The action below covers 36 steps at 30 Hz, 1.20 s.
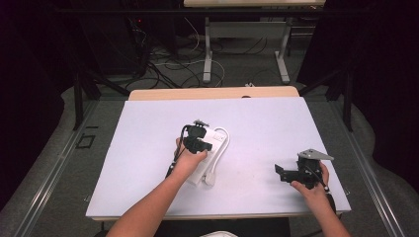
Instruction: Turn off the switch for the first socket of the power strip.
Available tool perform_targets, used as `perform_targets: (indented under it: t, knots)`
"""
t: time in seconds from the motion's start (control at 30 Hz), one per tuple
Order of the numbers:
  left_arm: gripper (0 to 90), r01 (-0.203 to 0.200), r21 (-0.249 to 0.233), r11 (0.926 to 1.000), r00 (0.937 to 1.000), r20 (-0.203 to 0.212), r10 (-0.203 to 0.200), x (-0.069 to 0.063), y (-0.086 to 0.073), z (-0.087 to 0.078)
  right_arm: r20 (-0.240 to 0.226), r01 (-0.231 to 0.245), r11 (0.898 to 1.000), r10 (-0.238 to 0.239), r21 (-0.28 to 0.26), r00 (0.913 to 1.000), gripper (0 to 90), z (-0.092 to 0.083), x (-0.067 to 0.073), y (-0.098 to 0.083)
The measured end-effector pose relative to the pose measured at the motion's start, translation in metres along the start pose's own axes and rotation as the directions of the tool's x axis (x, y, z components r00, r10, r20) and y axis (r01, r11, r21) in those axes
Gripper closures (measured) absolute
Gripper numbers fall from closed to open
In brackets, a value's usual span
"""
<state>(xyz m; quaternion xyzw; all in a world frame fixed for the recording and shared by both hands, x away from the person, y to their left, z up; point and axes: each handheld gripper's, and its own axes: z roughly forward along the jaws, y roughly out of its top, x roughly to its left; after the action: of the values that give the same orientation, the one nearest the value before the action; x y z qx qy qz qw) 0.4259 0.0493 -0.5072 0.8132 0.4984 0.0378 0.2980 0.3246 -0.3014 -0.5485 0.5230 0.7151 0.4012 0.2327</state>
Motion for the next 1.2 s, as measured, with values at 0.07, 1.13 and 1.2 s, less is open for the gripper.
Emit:
perform_targets:
  t: [0.07,1.13,1.2]
  knots:
    - [90.0,0.000,0.001,1.0000,1.0000,-0.005,0.000,-0.0011,0.0008,0.0017,0.001,-0.001,1.000,0.001,0.001,1.0000,0.0,0.0002,0.0002,0.0001]
    - [90.0,-0.028,0.044,0.9986,0.9986,-0.042,0.030,-0.0020,0.0033,0.0094,0.000,0.005,1.000,-0.005,0.006,1.0000,0.0,0.0011,-0.0008,-0.0008]
    - [90.0,-0.028,0.046,0.9985,0.9987,-0.041,0.030,-0.0018,0.0035,0.0095,-0.001,0.006,1.000,-0.006,0.006,1.0000,0.0,0.0012,-0.0008,-0.0009]
